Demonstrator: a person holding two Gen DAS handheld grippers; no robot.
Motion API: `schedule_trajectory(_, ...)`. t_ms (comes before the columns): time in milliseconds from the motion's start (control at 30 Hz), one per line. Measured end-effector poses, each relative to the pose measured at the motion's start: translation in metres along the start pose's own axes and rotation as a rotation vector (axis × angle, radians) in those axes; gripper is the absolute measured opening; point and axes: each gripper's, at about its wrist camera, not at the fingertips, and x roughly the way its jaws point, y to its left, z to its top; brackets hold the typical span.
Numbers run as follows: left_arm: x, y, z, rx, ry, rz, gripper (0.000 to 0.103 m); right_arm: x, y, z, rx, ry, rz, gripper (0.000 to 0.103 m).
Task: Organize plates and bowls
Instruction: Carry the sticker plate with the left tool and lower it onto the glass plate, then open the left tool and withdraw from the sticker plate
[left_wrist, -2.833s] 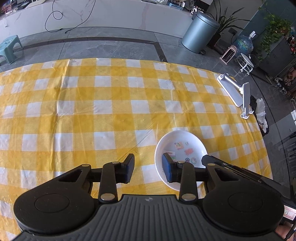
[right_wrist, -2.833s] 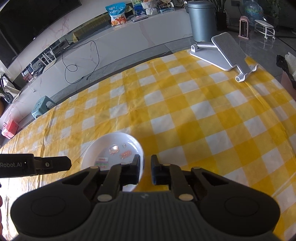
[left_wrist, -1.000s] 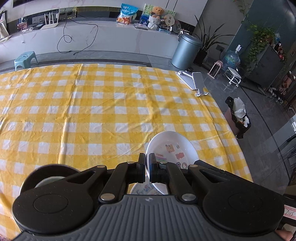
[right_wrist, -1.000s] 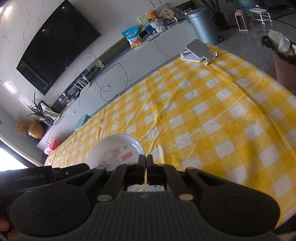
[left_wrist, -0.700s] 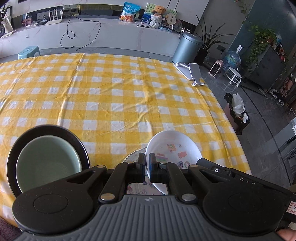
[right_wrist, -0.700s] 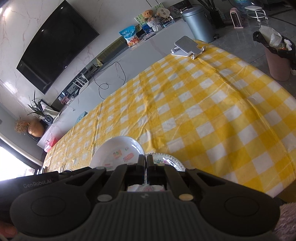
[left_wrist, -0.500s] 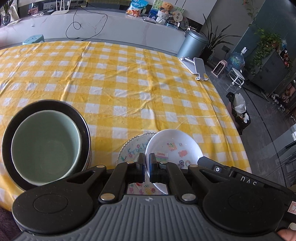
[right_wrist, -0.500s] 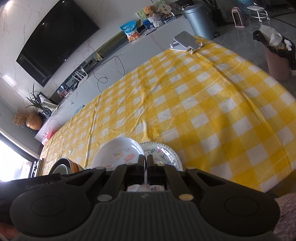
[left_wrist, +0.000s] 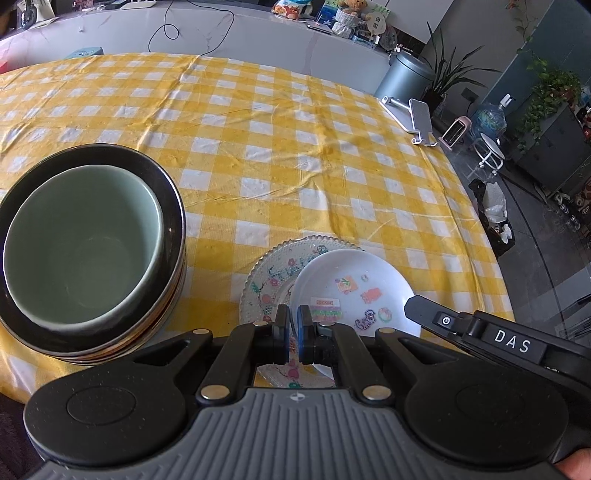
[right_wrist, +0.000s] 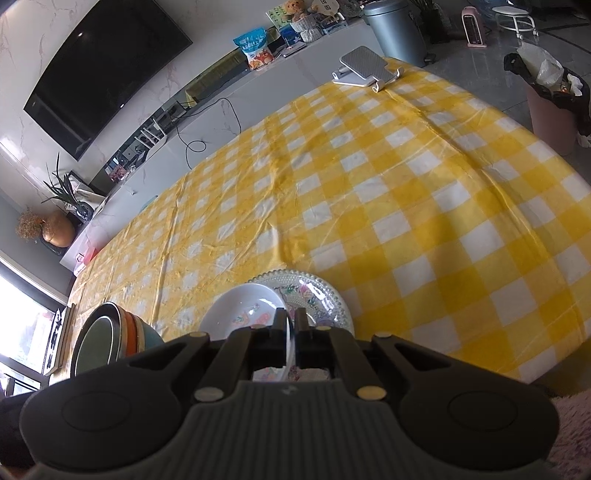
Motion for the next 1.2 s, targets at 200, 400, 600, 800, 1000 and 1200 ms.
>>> schedule_trajectory(200,0.007,0.007,-0.002,-0.028,0.012,-0.022,0.003,0.012,0.005,-0.003,-0.035,0.031,-0.059,0.0)
schedule_trajectory(400,0.014,0.003,-0.002,-0.012,-0.001,-0.001,0.003,0.021,0.008,-0.005,-0.054,0.049,-0.099,0.0)
schedule_trajectory(600,0.019,-0.002,-0.003,0.023,-0.006,0.011,0.003,0.026,0.009,-0.006,-0.07,0.057,-0.138,0.0)
schedule_trajectory(800,0.025,-0.003,-0.005,0.036,0.01,0.021,0.003,0.027,0.008,-0.006,-0.07,0.063,-0.15,0.004)
schedule_trajectory(1000,0.025,-0.006,-0.005,0.049,0.002,0.026,0.011,0.028,0.008,-0.006,-0.065,0.073,-0.141,0.008)
schedule_trajectory(1200,0.022,-0.008,-0.005,0.052,0.003,0.014,0.019,0.022,0.006,-0.005,-0.044,0.053,-0.102,0.032)
